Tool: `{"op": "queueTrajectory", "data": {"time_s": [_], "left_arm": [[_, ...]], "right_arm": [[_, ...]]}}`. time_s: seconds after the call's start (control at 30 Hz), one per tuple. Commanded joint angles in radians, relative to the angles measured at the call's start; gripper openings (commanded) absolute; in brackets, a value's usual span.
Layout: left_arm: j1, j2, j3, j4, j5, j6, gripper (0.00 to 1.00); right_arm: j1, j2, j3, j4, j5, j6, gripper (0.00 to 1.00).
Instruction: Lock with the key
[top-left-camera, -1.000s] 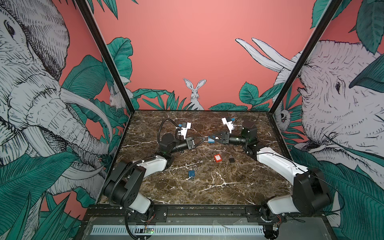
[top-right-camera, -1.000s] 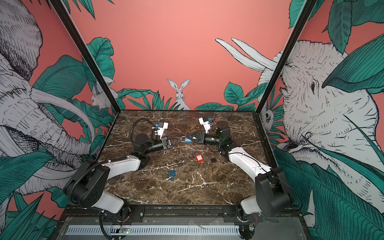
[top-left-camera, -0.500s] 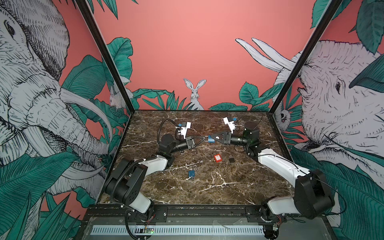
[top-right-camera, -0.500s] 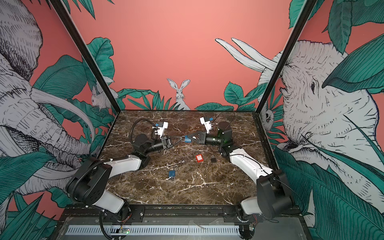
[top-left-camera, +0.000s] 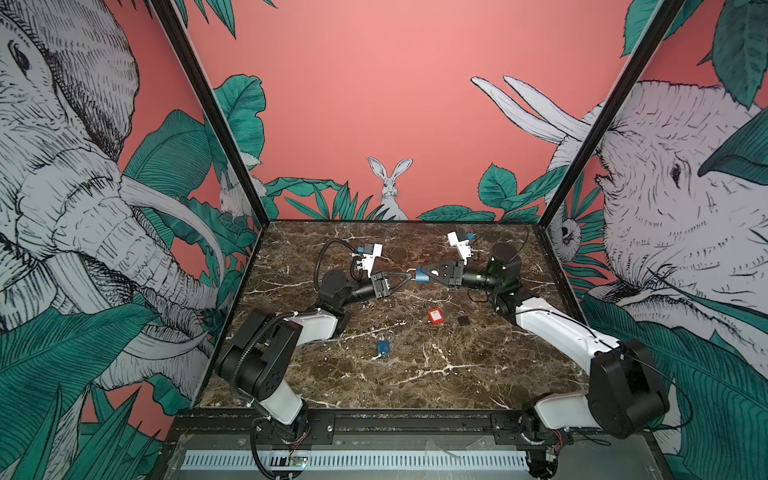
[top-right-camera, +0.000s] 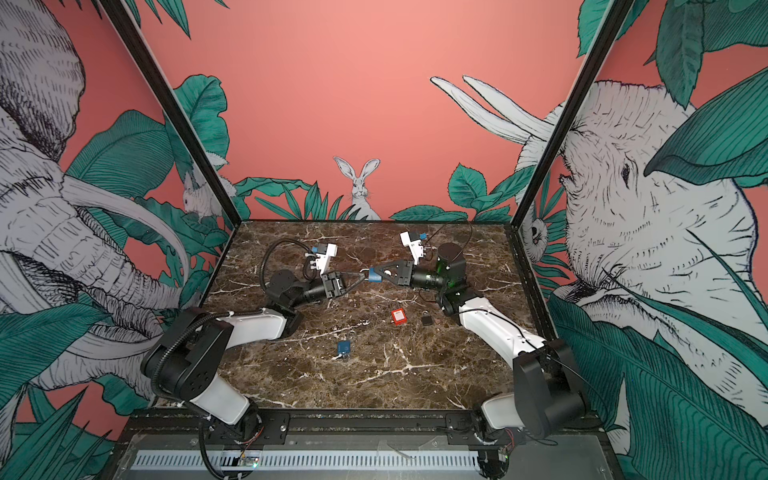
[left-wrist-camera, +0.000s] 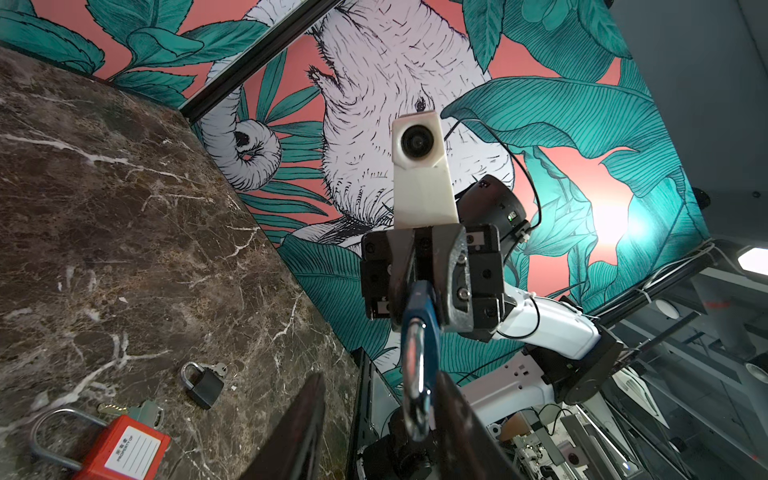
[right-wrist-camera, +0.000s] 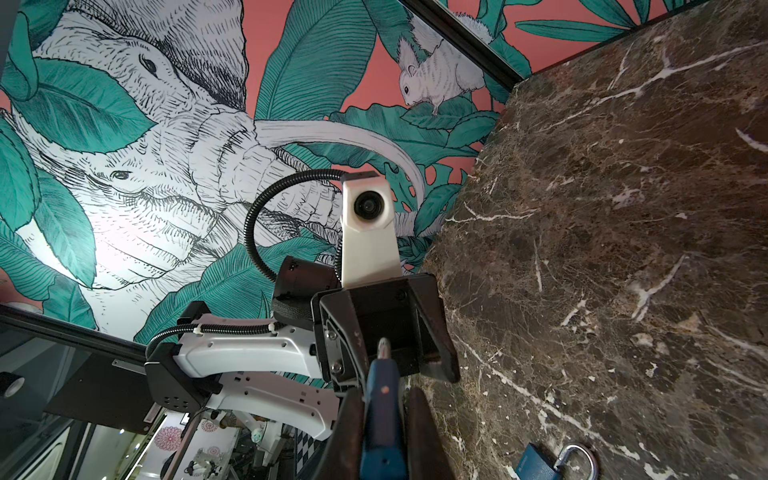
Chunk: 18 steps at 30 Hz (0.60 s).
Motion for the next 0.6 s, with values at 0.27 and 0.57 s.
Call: {"op": "queueTrajectory", "data": {"time_s": [0.27,0.57], "left_arm": [[-0.060,0.023,0.075,0.080,0.034,-0.032,0.38],[-0.068,0.041,0.085,0.082,0.028,-0.041,0.25]], "right_arm": [[0.006,-0.001,0.015,0.049,-0.012,-0.023,0.00],[0.006,0.006,0.022,0.039,-0.011,-0.030,0.00]]}}
